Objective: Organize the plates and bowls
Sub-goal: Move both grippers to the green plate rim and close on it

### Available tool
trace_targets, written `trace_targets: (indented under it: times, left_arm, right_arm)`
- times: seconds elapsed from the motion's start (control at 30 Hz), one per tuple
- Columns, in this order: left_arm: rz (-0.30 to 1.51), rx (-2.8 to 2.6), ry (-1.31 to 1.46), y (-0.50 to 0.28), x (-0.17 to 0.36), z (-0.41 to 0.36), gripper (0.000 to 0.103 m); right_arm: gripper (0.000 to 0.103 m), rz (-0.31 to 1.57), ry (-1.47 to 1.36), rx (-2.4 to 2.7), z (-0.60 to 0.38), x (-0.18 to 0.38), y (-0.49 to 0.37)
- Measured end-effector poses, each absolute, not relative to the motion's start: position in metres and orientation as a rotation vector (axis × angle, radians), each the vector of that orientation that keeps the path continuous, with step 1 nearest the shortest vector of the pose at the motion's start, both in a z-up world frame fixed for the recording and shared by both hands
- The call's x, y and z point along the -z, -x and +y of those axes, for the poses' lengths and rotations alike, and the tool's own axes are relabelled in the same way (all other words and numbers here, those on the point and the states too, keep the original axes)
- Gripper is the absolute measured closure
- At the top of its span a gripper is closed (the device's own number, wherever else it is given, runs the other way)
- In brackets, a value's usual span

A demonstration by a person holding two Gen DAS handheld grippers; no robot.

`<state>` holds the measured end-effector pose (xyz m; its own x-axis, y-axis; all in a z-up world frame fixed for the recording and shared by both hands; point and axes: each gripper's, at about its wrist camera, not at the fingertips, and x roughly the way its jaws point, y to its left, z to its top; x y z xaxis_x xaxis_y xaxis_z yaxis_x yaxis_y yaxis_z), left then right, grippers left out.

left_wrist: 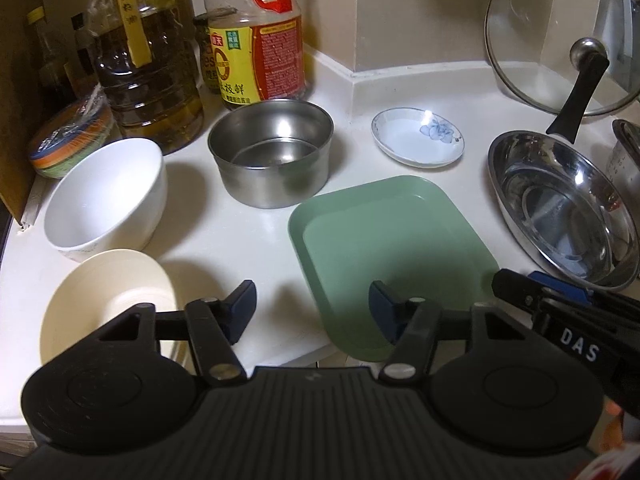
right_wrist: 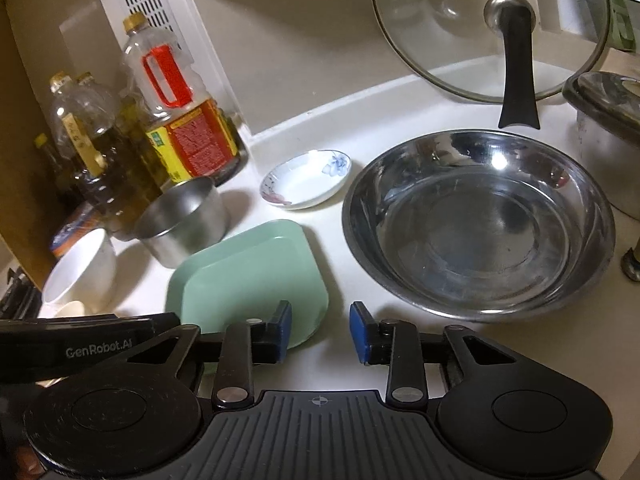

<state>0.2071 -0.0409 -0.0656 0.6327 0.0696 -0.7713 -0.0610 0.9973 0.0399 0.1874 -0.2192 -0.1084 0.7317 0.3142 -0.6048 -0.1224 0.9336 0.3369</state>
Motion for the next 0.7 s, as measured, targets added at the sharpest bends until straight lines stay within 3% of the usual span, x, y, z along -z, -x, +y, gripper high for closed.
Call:
trace_targets:
  times: [0.17, 0.5, 0.7]
  left_arm:
    - [0.908, -0.086, 0.003, -0.213, 0.076, -0.039, 0.061]
    - [0.913, -0.087, 0.029, -0.22, 0.082, -0.036, 0.073]
    - [0.906, -0.075, 0.049, -0.221, 0.086, -0.036, 0.088]
  right_arm:
    - [0.077, 0.719, -0.272, -0.246, -0.217, 0.116, -0.198]
    - [0.086, 0.725, -0.254, -0.243, -0.213, 0.123, -0.213]
    - [0.097, 0.724, -0.231, -0.259, -0.208, 0.124, -0.217]
